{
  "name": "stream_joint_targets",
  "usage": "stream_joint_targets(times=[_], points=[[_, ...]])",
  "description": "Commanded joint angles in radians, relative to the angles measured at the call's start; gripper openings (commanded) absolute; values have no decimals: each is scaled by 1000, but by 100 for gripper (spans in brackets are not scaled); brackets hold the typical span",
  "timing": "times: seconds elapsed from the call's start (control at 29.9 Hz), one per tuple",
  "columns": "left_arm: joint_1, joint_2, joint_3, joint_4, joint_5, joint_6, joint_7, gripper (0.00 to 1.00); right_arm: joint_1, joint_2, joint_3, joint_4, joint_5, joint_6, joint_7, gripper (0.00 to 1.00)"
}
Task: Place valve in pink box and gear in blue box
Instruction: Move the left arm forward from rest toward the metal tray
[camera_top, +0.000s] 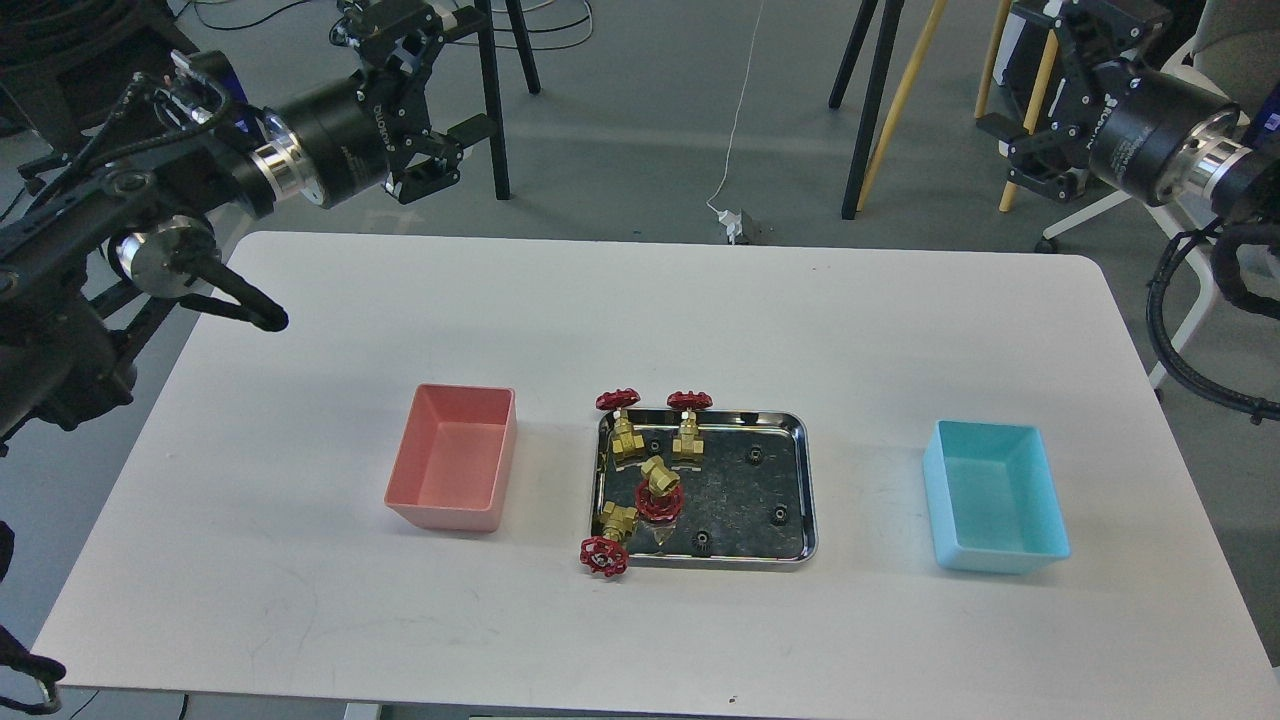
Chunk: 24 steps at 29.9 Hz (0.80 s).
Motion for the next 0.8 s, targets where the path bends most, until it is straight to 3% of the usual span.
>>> stream_joint_targets(times=[0.0, 0.1, 0.27, 0.37, 0.6, 0.7, 0.77], points=[[3, 19, -8, -11, 9, -18, -21, 100, 10, 13, -3, -14, 0, 6, -20, 100], [12, 19, -9, -5, 38, -18, -111, 100, 9, 15, -3, -12, -2, 6, -22, 100], [15, 9, -26, 39, 44, -18, -162, 100, 24, 30, -3, -20, -52, 7, -20, 100], [17, 5, 1, 30, 116, -7, -217, 100, 32, 32, -2, -20, -71, 7, -20, 100], [58, -27, 43, -117, 635, 259, -306, 100, 79, 44, -5, -28, -95, 6, -17, 100], [71, -57, 47, -146, 829, 335, -384, 100, 92, 44, -6, -31, -111, 6, -13, 100], [98, -67, 41, -175, 859, 377, -411, 100, 101, 44, -5, -31, -117, 4, -13, 100]])
